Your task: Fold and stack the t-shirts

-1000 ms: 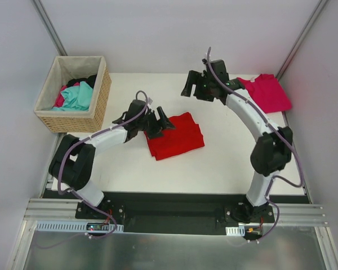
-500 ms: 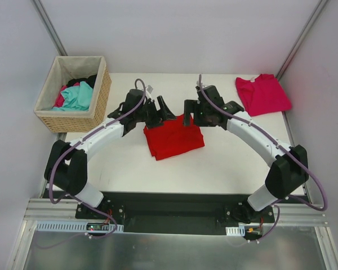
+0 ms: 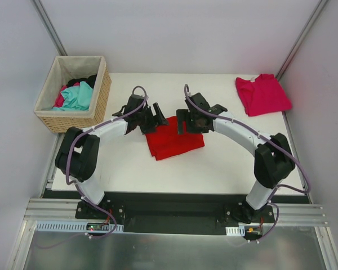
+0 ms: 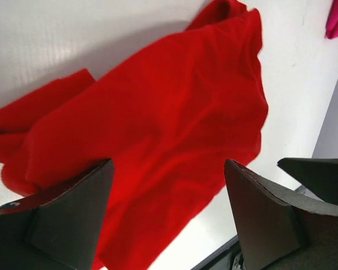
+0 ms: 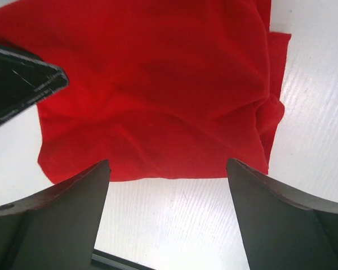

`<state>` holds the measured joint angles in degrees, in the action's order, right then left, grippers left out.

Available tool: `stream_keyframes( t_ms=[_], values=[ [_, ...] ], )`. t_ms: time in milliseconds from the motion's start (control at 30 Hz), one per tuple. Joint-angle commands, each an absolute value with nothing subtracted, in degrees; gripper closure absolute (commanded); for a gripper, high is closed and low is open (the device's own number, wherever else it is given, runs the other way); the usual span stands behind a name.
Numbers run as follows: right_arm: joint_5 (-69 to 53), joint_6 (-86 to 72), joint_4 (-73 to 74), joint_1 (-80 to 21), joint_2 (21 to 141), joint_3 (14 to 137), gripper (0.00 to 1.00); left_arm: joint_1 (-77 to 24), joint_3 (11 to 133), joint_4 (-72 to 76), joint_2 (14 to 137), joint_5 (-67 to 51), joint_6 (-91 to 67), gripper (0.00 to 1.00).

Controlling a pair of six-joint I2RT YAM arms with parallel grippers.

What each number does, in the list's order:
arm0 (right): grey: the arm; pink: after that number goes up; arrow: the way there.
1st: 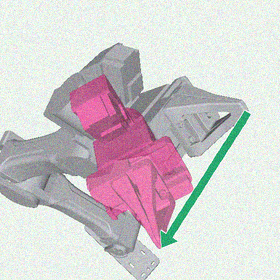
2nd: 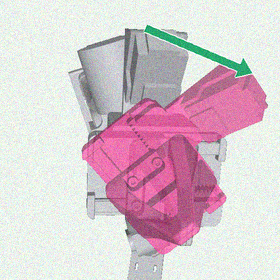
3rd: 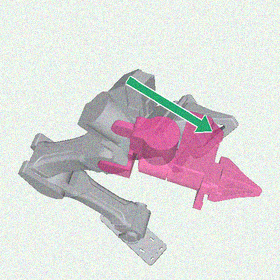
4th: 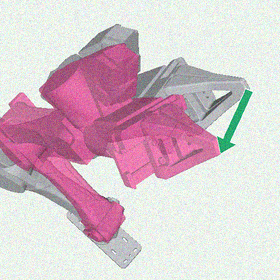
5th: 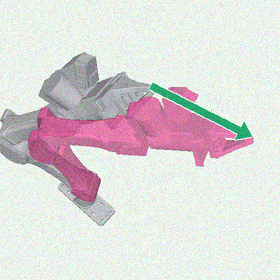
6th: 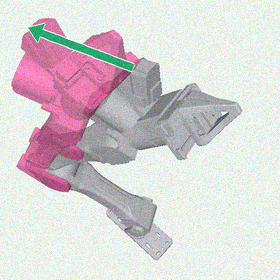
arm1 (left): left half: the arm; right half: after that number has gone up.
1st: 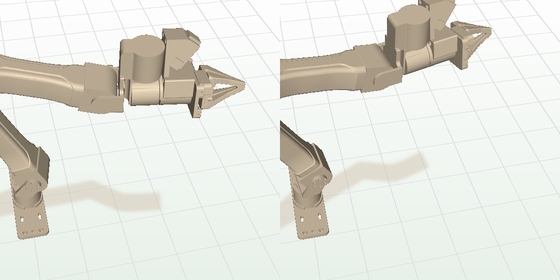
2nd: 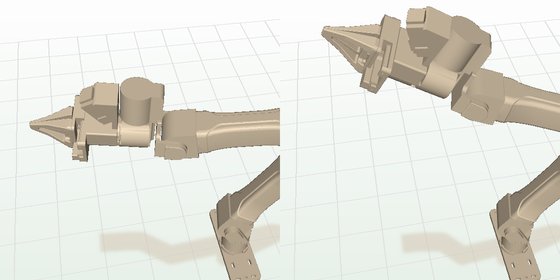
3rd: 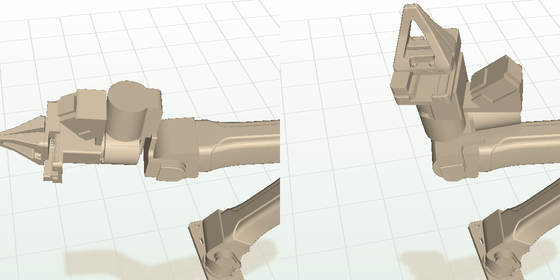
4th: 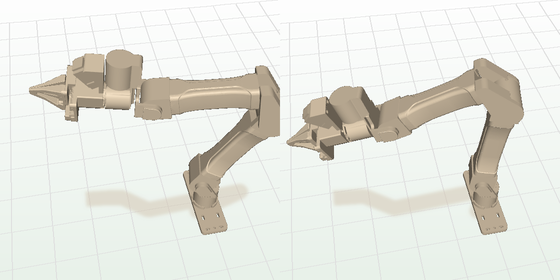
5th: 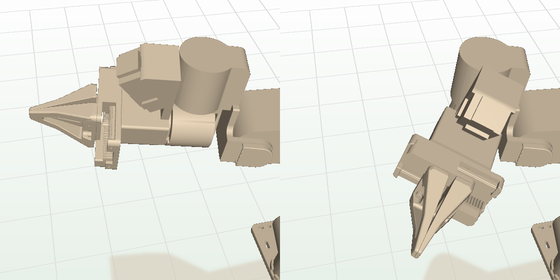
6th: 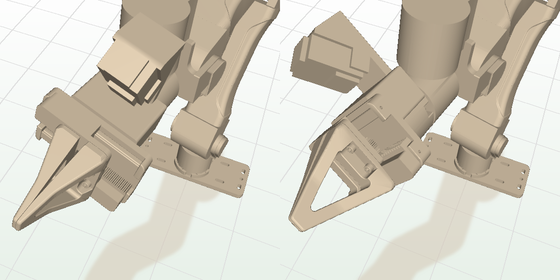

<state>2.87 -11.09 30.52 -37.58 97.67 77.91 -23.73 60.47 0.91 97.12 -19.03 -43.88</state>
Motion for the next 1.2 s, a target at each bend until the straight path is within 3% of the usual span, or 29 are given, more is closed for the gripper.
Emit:
stream_keyframes(
  t_ms=[0,400,700,1167],
  values=[
    [3.7,-11.6,28.3,-38.1,101.1,77.0,0.12,-22.2,59.9,5.1,98.9,-20.0,-43.2,0.21],
    [1.7,-13.1,22.8,-38.7,109.9,71.5,0.12,-20.1,55.6,7.3,100.6,-19.0,-43.9,0.21],
    [1.7,-13.4,21.6,-38.8,109.1,68.7,0.12,-20.0,53.3,9.1,101.6,-19.9,-44.1,0.22],
    [9.5,-9.4,31.8,-40.8,96.9,80.1,0.11,-25.2,58.7,0.4,81.3,-19.6,-44.6,0.20]
  ],
)
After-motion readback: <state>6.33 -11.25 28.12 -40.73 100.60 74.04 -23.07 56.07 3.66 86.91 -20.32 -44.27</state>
